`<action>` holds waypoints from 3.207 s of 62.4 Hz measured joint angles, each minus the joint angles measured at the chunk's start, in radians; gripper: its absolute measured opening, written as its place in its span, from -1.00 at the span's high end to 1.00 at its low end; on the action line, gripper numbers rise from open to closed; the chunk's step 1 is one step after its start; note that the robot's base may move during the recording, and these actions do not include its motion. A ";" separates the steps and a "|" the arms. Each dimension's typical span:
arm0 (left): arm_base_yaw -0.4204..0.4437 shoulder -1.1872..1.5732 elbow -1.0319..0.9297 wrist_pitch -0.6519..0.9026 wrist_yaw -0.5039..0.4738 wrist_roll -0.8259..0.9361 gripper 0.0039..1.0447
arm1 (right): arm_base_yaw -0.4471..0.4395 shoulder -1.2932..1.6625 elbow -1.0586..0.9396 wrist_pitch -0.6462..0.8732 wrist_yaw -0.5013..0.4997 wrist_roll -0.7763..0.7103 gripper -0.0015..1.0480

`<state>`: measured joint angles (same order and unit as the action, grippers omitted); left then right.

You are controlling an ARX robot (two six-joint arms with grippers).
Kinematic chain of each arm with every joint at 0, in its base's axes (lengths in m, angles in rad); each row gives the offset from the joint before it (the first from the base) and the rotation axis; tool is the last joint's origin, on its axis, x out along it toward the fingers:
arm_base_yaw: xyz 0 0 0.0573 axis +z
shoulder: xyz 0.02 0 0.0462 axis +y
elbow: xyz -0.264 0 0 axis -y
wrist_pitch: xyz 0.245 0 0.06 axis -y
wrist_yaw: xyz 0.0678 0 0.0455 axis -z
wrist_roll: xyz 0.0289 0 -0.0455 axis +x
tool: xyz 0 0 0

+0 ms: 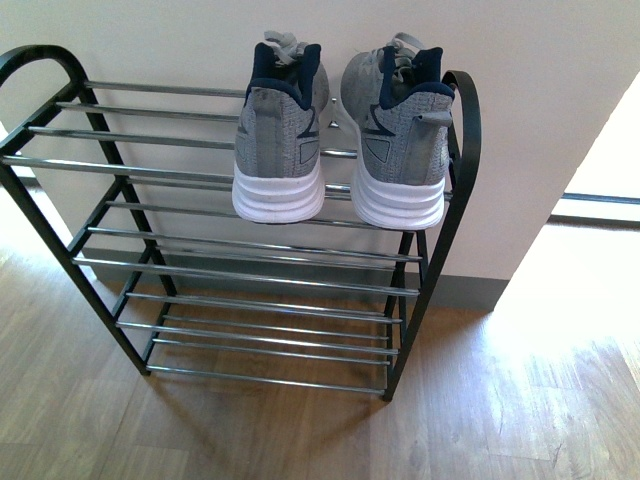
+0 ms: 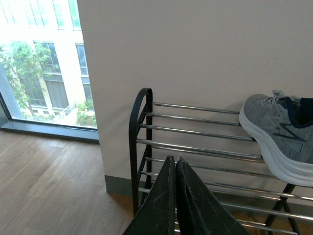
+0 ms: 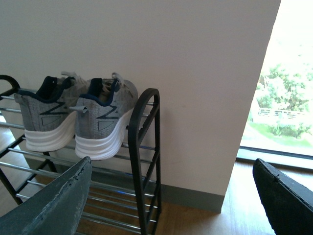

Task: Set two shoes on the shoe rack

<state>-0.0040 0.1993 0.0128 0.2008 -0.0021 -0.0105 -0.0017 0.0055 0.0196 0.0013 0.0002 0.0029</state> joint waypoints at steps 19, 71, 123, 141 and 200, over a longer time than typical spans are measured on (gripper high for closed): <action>0.002 -0.182 0.000 -0.201 0.002 0.000 0.99 | 0.000 0.000 0.000 0.000 -0.001 0.000 -0.82; 0.002 -0.183 0.000 -0.201 0.002 0.003 -0.83 | 0.000 -0.001 0.000 0.000 0.000 0.000 -0.82; 0.002 -0.183 0.001 -0.201 0.003 0.003 -0.83 | 0.000 -0.001 0.000 -0.001 -0.001 0.000 -0.82; 0.002 -0.183 0.001 -0.201 0.004 0.003 -0.83 | 0.000 -0.002 0.000 -0.002 0.003 0.000 -0.82; 0.002 -0.183 0.000 -0.201 -0.001 0.003 -0.83 | 0.000 -0.003 0.000 -0.003 -0.003 0.000 -0.82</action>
<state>-0.0025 0.0158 0.0132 -0.0006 -0.0032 -0.0078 -0.0013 0.0029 0.0196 -0.0013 -0.0025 0.0025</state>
